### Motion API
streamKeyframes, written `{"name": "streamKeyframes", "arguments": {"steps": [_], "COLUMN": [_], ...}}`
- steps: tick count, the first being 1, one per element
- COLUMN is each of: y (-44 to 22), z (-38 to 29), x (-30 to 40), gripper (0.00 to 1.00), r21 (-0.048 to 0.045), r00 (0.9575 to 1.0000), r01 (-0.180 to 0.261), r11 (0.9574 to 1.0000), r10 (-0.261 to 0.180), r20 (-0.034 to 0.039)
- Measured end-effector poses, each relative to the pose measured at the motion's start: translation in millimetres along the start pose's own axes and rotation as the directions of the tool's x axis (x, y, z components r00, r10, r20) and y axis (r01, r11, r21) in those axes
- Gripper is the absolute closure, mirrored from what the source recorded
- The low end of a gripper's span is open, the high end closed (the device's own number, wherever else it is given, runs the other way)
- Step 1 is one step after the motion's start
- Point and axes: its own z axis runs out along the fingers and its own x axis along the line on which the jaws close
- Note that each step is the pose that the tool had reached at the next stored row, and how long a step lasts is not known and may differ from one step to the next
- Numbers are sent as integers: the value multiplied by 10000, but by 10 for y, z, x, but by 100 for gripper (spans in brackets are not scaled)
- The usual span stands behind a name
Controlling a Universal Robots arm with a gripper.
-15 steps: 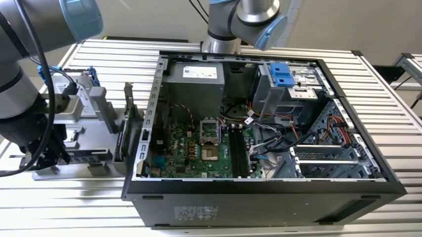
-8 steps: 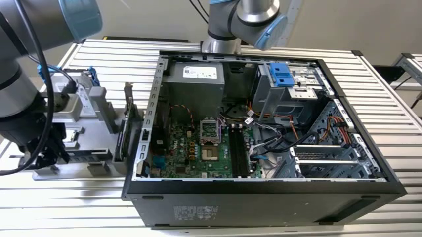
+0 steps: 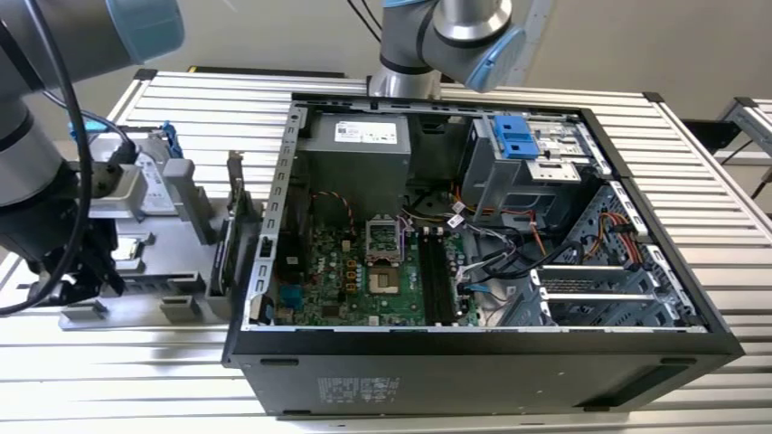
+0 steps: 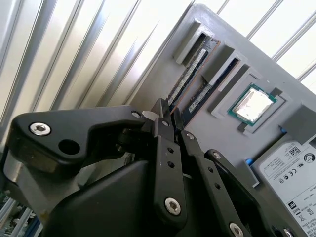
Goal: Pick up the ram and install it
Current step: 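Pick up the ram and move it above insertion slot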
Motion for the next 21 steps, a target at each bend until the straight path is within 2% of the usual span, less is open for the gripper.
{"name": "streamKeyframes", "arguments": {"steps": [21], "y": [-1], "z": [-248], "x": [2], "gripper": [100], "r21": [0], "r00": [10000], "r01": [0], "r11": [10000], "r10": [0], "r20": [0]}}
